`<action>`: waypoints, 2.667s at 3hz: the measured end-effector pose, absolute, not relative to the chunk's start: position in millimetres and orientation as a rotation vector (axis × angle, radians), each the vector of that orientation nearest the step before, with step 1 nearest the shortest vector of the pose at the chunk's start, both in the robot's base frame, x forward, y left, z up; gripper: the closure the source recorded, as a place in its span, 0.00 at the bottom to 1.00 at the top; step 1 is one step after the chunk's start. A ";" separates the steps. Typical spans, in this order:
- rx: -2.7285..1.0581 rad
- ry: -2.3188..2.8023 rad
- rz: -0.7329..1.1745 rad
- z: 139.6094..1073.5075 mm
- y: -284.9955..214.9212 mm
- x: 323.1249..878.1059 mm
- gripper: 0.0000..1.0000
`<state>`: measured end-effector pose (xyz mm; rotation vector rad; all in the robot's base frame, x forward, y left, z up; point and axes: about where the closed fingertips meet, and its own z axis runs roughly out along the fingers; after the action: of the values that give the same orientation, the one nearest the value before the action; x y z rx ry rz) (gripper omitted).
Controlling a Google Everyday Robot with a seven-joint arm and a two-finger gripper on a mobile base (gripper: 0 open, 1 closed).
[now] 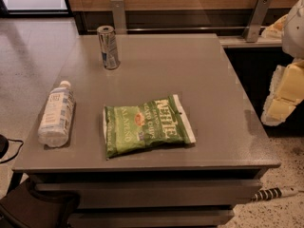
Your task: Pick redbull can
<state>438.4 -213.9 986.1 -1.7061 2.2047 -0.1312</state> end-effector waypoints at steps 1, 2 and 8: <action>-1.706 2.205 -0.131 986.2 -213.9 438.4 0.00; -1.582 2.169 -0.127 989.6 -218.9 462.2 0.00; -0.789 1.652 0.369 1018.8 -94.6 646.6 0.00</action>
Offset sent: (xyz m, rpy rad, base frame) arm 0.0489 -0.0109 0.0090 0.1187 -0.1499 -0.0674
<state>646.6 -94.6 1018.8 -0.7888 1.6523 0.3688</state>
